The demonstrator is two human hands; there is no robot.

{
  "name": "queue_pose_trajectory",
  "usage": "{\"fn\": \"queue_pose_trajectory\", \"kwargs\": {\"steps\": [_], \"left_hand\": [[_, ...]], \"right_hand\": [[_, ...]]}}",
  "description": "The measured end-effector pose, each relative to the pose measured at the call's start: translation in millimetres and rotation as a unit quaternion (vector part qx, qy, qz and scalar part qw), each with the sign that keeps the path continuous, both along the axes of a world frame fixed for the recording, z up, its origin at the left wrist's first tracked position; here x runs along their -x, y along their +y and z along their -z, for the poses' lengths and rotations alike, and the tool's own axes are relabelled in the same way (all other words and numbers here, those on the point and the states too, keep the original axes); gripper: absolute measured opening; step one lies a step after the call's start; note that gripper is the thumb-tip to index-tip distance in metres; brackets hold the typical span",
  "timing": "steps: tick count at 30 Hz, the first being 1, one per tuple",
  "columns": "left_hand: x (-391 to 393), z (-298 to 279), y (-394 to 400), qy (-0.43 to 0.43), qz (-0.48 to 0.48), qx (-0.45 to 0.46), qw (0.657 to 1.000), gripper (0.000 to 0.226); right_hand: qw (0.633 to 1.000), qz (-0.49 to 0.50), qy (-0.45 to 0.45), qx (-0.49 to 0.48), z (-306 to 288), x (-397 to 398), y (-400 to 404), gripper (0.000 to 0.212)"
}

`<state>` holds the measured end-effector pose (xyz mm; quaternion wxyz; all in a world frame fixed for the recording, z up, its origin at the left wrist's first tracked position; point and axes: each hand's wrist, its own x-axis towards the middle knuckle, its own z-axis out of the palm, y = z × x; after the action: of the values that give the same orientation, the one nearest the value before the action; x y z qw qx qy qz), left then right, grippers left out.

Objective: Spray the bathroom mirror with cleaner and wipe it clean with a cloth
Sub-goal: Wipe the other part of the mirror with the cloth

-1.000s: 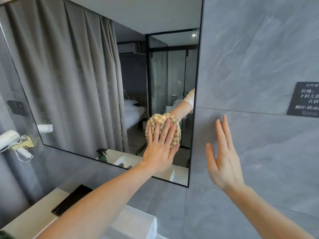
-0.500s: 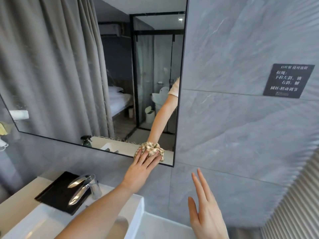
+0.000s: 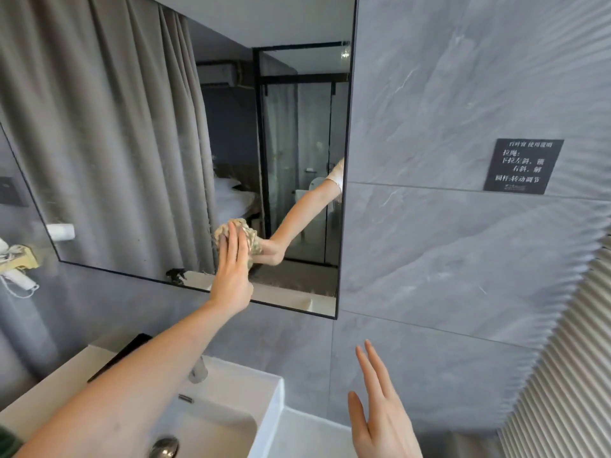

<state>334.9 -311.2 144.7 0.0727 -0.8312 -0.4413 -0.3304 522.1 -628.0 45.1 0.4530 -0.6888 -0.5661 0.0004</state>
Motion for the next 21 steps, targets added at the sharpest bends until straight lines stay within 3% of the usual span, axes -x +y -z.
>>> {"fn": "queue_pose_trajectory", "kwargs": {"steps": [7,12,17,21], "left_hand": [[42.9,-71.5,75.2,-0.155,-0.1,0.127,0.975,0.122],[71.9,-131.9,100.1,-0.241,-0.133,0.158,0.948,0.12],[34.2,-132.2,58.6,-0.139,-0.022,0.017,0.99,0.122],[-22.0,-155.0,38.8,-0.037,0.06,-0.087,0.994,0.125]], "right_hand": [[0.997,-0.072,-0.029,-0.007,-66.3,15.2,45.5,0.07],[0.996,-0.078,-0.045,0.002,-87.8,12.6,68.8,0.069],[0.994,-0.084,-0.075,0.011,-103.3,11.3,98.7,0.07],[0.989,-0.071,-0.128,-0.025,-133.5,6.0,133.1,0.072]]}}
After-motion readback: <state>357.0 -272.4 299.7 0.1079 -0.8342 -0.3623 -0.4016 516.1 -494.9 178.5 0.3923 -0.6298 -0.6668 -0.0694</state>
